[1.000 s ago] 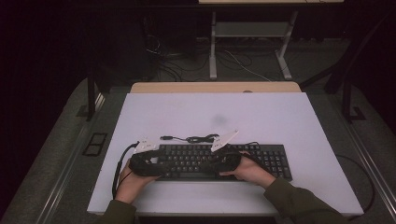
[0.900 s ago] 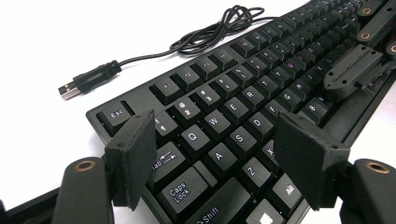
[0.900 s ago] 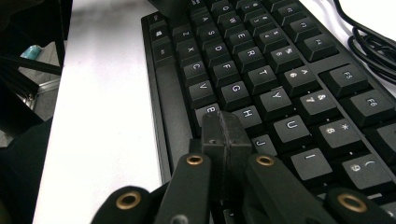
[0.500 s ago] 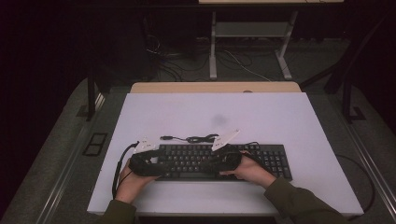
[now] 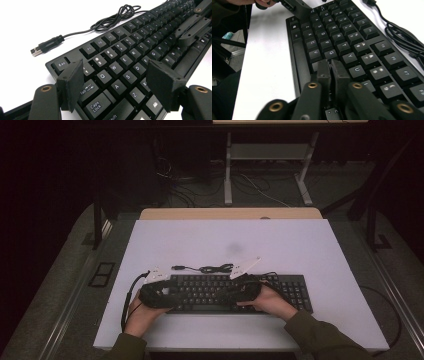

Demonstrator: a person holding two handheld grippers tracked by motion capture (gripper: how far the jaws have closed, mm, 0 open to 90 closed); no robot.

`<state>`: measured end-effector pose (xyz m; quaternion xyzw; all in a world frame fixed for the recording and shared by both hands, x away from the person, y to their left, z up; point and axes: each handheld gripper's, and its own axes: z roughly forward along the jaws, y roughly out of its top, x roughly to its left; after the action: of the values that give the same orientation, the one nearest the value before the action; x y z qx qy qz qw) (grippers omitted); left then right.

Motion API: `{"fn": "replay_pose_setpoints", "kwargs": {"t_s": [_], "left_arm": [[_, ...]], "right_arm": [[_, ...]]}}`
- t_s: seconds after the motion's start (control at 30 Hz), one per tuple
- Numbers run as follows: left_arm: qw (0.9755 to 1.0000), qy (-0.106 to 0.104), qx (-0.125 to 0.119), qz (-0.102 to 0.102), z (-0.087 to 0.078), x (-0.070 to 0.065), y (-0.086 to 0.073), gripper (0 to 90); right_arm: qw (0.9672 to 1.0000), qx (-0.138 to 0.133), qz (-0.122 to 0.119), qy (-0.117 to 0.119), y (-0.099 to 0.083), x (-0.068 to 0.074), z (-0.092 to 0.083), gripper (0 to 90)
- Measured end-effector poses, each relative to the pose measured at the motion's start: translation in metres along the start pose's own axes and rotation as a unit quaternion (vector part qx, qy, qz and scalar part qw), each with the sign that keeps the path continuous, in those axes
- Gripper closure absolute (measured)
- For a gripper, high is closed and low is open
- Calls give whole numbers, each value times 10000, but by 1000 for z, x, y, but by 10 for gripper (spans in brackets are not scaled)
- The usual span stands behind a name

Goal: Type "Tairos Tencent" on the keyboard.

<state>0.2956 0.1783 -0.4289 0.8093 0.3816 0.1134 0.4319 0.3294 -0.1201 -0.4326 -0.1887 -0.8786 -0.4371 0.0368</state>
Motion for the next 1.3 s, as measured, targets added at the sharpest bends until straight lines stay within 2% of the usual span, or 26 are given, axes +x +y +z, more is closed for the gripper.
{"fn": "replay_pose_setpoints", "kwargs": {"t_s": [0.33,0.47,0.83,1.2,1.3], "left_arm": [[9999,-90,-48,64,6,-1,6,340],[9998,-147,-70,79,8,-2,8,387],[9988,-451,-88,163,17,-5,18,630],[9964,-788,-72,304,28,-9,27,876],[9956,-875,-59,321,31,-10,30,893]], "right_arm": [[9998,-80,133,-99,-4,-2,-7,647],[9996,-122,192,-173,-7,-3,-11,572],[9977,-275,415,-464,-15,-8,-22,400],[9951,-359,548,-739,-25,-8,-32,333],[9943,-378,608,-795,-27,-8,-35,326]]}}
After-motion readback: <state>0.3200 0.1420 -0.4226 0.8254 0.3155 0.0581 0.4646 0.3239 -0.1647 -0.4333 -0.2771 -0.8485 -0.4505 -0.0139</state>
